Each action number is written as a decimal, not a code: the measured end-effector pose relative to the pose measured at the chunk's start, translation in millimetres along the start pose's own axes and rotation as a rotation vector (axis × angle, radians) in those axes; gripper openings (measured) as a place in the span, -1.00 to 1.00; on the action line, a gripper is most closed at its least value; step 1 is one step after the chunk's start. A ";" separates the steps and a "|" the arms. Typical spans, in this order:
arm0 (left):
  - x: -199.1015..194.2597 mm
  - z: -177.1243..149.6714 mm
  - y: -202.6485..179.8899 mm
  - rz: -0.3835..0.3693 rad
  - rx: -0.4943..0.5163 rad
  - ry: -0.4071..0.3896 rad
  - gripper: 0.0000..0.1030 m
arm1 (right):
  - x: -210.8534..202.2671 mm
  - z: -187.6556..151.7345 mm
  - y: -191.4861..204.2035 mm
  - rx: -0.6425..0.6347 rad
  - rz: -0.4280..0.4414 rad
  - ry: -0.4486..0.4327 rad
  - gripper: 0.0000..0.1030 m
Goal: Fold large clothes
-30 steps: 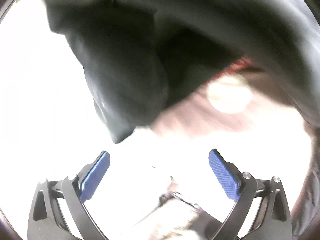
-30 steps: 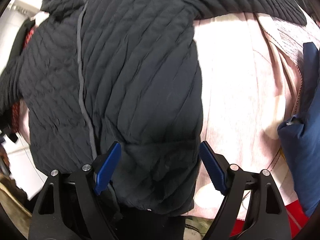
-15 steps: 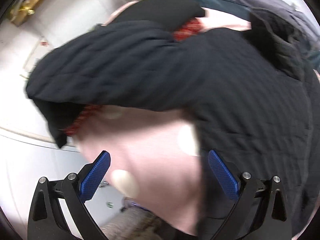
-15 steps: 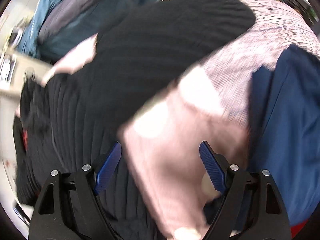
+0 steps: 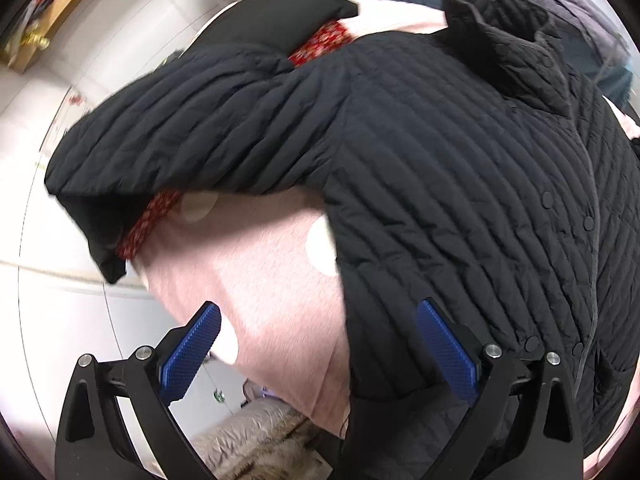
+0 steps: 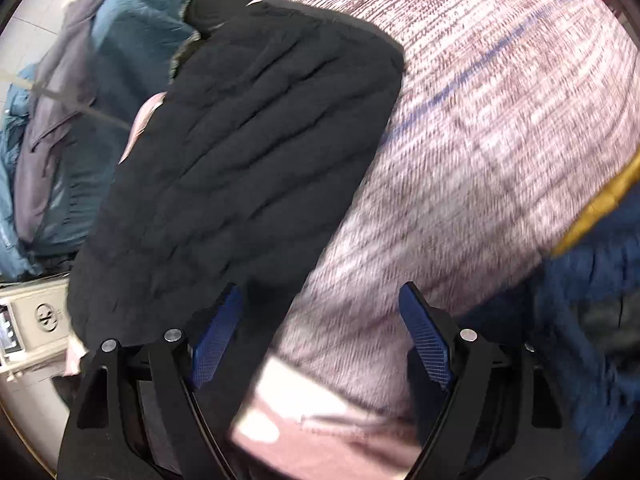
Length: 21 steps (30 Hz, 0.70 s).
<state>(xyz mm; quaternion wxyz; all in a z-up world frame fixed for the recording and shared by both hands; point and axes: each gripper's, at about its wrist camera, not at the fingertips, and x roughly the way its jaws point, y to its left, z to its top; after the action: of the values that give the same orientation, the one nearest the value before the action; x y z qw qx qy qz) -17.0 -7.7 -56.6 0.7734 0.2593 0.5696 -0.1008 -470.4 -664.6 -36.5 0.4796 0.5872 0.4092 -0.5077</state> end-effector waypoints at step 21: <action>-6.3 -7.6 -7.5 -0.016 0.068 -0.001 0.88 | -62.6 24.4 -53.2 0.184 0.175 -0.243 -0.94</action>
<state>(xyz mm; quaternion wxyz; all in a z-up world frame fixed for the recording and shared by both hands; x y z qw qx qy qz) -28.8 -10.9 -54.5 0.7637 0.2807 0.5674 -0.1264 -536.2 -677.2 17.0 0.5123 0.5962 0.2472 -0.5665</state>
